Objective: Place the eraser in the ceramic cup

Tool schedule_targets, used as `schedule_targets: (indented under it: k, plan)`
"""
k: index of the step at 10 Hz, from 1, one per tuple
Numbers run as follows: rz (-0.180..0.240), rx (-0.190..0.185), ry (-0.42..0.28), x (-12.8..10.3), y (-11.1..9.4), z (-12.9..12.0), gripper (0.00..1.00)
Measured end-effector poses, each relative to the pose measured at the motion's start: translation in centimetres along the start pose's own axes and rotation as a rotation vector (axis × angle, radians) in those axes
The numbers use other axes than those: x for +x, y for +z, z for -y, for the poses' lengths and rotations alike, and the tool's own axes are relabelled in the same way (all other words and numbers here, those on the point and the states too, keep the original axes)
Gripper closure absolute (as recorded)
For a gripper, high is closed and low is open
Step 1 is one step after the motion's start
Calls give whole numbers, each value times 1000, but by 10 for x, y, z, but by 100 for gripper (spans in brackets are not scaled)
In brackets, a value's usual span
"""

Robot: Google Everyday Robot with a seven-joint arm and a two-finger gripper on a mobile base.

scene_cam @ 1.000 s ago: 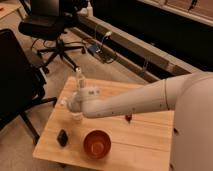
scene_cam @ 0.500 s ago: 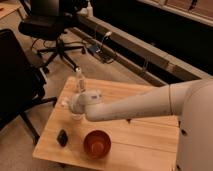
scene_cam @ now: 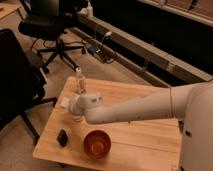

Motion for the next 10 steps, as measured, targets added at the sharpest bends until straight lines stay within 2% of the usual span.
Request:
schedule_targets:
  k: [2,3,4,10]
  plan:
    - [-29,24,12,5,-5,5,20]
    - [-70,52,36,12,-10,11,20]
    - [-87,63,46,15,-12,13,20]
    - [-88,64,46,16,-12,14,20]
